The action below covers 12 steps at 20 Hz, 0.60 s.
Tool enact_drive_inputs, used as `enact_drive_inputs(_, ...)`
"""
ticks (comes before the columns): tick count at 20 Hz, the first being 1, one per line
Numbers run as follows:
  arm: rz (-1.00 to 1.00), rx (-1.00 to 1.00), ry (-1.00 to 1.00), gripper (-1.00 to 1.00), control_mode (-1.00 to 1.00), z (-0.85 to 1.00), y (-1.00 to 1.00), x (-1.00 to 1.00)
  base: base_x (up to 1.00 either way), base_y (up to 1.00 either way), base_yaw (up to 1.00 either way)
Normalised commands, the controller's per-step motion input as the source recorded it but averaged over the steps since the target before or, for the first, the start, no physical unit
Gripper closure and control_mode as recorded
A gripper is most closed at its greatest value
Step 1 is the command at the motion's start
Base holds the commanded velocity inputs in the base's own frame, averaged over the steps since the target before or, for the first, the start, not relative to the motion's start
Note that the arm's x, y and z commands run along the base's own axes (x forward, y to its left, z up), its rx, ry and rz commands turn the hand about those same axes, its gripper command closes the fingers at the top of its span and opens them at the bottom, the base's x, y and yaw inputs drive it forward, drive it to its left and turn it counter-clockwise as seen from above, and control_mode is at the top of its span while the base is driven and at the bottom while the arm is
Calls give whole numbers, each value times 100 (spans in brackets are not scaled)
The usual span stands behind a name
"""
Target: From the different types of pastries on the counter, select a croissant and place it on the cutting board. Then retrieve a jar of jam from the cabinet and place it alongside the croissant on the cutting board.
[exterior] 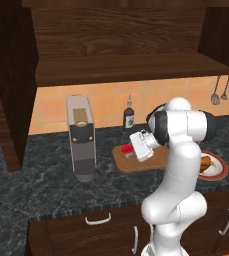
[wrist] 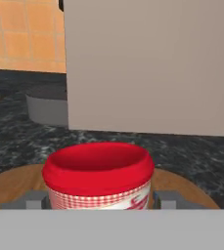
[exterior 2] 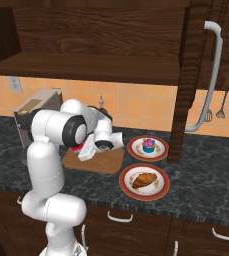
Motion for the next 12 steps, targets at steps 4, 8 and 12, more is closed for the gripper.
enact_drive_inputs(4, 0, 4, -1, -100, -100, 0, -34, 5, 0, 0, 0)
enact_drive_inputs(8, 0, 5, -1, -100, -100, 0, -66, 0, 0, 0, 0)
enact_drive_inputs(12, 1, 4, -8, -100, -100, 4, -67, 2, 0, 0, 0)
